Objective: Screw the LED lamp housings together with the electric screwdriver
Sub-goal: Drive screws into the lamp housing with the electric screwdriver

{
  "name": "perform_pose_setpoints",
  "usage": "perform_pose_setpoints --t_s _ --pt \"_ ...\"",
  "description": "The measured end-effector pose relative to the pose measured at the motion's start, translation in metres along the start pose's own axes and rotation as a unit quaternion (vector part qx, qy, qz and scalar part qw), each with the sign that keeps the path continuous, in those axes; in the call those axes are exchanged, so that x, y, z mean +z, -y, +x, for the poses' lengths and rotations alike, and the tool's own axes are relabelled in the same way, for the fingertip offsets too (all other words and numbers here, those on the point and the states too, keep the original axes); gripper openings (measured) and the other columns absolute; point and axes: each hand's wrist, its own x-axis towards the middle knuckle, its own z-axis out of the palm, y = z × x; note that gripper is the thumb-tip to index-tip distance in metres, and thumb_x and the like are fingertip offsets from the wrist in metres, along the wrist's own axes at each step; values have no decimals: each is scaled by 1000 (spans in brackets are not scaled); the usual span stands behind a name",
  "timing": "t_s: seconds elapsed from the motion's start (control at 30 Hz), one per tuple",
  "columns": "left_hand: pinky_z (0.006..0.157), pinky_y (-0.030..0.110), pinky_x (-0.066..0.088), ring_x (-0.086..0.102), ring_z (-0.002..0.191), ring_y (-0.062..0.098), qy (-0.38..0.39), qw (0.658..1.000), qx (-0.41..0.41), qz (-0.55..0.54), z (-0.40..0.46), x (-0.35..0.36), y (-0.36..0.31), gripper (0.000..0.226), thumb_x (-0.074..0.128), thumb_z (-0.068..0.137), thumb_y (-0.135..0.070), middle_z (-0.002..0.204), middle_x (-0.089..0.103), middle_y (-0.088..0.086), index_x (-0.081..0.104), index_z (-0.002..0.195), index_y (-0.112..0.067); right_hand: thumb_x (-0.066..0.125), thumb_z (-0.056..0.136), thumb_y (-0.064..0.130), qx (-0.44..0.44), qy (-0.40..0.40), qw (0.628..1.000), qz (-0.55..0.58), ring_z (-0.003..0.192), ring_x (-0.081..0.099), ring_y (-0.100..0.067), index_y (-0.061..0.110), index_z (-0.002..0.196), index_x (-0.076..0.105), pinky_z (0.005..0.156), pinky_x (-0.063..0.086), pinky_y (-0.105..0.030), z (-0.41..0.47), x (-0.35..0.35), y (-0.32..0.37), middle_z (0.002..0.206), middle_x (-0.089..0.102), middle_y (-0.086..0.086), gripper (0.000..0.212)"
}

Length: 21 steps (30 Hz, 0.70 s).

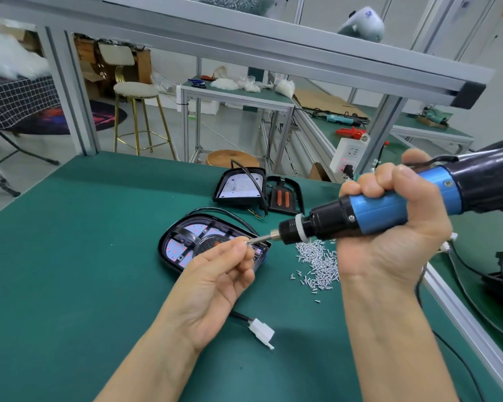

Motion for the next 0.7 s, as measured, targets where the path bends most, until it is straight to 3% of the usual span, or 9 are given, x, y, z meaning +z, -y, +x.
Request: perform_pose_setpoints --t_s 0.13,0.43,0.7 --pt "53 20 53 59 56 10 -8 999 28 23 3 -13 -16 8 63 69 -6 67 64 7 70 73 -5 47 73 5 12 7 1000 7 49 44 -7 17 90 49 57 43 -21 -1 8 -17 56 45 6 21" --pt "54 20 54 61 56 10 -16 999 38 34 3 -43 -46 13 66 65 -5 67 67 7 76 69 -12 47 72 5 42 4 999 23 49 45 -8 17 90 48 57 43 -21 -3 22 -55 54 46 7 21" --pt "55 22 53 60 56 11 -20 984 90 153 4 -60 -54 17 69 64 -8 71 70 11 68 81 -4 48 71 5 49 -3 999 15 49 45 -8 16 89 48 57 43 -22 -5 23 -70 54 46 6 21"
